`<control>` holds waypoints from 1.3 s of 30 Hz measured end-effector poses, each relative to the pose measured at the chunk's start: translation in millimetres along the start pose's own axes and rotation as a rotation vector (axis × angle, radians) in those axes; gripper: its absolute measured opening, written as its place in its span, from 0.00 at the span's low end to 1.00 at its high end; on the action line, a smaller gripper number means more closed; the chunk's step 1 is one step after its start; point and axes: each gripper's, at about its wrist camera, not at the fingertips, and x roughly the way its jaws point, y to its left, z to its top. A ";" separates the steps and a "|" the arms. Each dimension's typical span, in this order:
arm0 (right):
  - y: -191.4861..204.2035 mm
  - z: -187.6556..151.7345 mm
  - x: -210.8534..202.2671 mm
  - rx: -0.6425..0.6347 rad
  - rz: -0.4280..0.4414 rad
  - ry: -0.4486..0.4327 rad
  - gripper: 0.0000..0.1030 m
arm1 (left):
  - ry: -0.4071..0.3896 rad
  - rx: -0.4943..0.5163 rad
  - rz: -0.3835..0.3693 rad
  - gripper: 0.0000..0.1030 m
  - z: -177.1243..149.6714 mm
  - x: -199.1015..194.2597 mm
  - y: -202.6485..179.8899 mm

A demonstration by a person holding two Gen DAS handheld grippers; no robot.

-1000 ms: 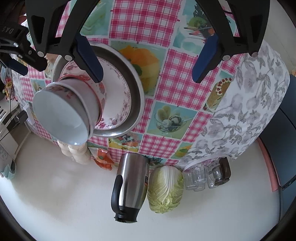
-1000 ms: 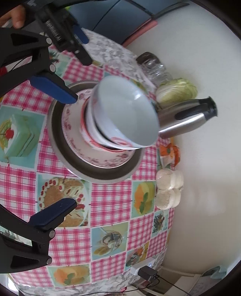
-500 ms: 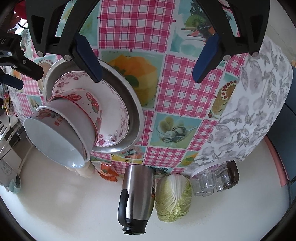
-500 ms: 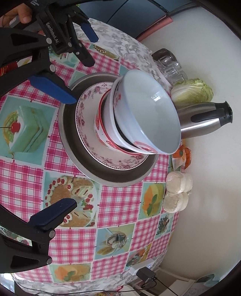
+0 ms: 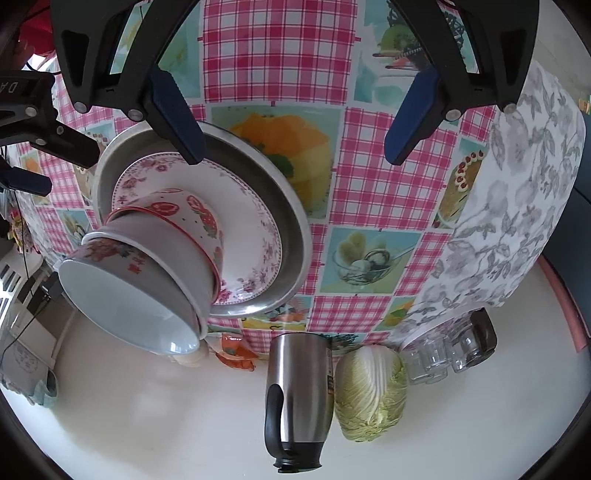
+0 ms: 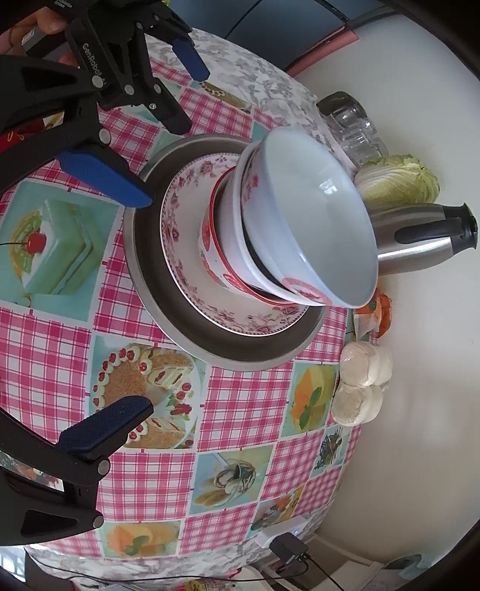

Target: Organize plates and bowls

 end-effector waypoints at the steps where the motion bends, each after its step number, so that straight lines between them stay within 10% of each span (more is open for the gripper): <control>1: 0.3 0.0 0.1 -0.002 0.000 0.001 1.00 | 0.002 0.001 0.002 0.95 0.0 0.3 -0.3; 39: 1.2 0.5 3.9 -0.021 -0.014 0.019 1.00 | 0.004 -0.021 0.017 0.95 -0.3 3.8 5.4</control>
